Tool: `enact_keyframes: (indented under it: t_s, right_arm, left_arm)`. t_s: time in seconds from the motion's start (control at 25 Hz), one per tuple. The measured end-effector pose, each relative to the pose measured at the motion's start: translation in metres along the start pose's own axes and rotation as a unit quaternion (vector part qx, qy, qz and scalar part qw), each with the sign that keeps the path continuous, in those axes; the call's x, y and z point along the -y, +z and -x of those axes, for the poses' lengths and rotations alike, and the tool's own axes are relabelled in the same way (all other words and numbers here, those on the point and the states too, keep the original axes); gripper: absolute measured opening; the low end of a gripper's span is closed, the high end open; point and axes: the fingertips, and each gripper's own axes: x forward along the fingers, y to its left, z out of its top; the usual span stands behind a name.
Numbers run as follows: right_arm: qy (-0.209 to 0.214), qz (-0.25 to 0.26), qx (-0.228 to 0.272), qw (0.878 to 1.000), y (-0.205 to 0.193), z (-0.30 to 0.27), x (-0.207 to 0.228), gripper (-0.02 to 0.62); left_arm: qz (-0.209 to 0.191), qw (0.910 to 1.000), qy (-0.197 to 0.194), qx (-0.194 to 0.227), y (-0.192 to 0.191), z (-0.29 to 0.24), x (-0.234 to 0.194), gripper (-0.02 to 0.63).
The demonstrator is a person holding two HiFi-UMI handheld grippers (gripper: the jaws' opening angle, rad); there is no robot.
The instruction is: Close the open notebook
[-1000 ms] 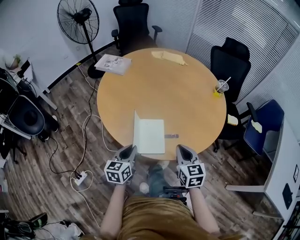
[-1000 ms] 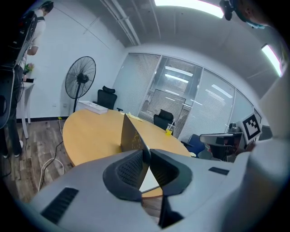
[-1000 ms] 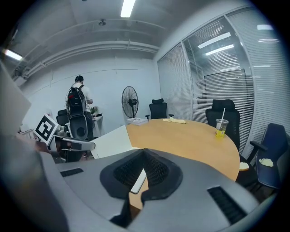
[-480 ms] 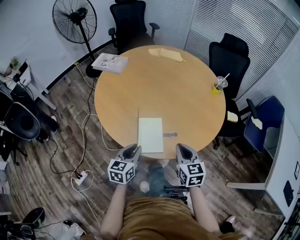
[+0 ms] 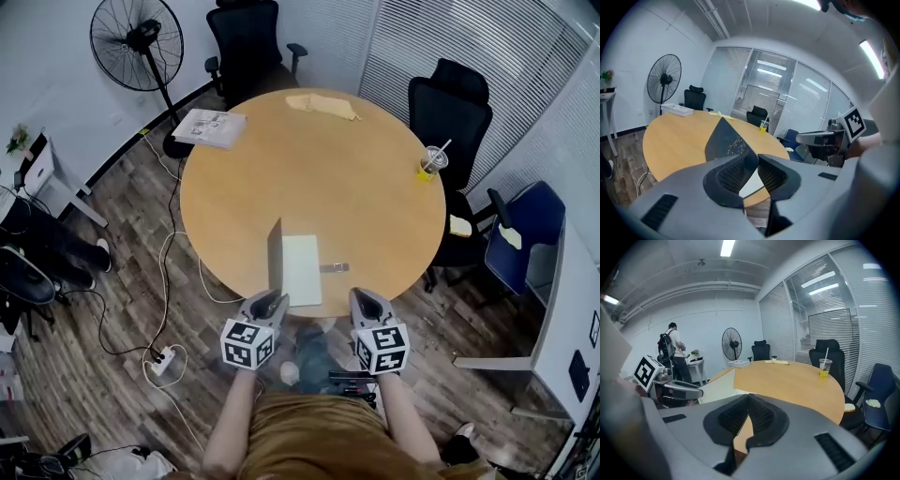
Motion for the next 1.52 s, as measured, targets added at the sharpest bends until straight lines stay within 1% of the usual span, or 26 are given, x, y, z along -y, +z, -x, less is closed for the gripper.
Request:
enact_keyframes:
  t_s: [0.24, 0.4, 0.72, 0.92, 1.44, 1.52]
  right_arm:
    - [-0.006, -0.006, -0.004, 1.0, -0.003, 0.0, 0.005, 0.012]
    - [-0.003, -0.01, -0.005, 1.0, -0.004, -0.004, 0.005, 0.011]
    - [0.0, -0.019, -0.013, 1.0, -0.013, -0.009, 0.008, 0.012]
    - [-0.009, -0.029, -0.023, 0.999, -0.023, -0.01, 0.018, 0.011]
    - [-0.001, -0.033, -0.044, 0.999, -0.034, -0.026, 0.032, 0.012]
    - [0.0, -0.033, -0.049, 0.998, -0.038, -0.028, 0.036, 0.012]
  left_arm:
    - [-0.013, 0.9997, -0.016, -0.013, -0.001, -0.008, 0.009, 0.11]
    - [-0.014, 0.9994, -0.026, -0.02, -0.004, -0.014, 0.015, 0.115]
    - [-0.031, 0.9975, -0.049, -0.04, -0.014, -0.03, 0.029, 0.129]
    - [-0.037, 0.9957, -0.064, -0.055, -0.021, -0.041, 0.037, 0.129]
    - [-0.056, 0.9917, -0.077, -0.087, -0.037, -0.063, 0.044, 0.135]
    - [-0.064, 0.9907, -0.078, -0.091, -0.039, -0.066, 0.045, 0.137]
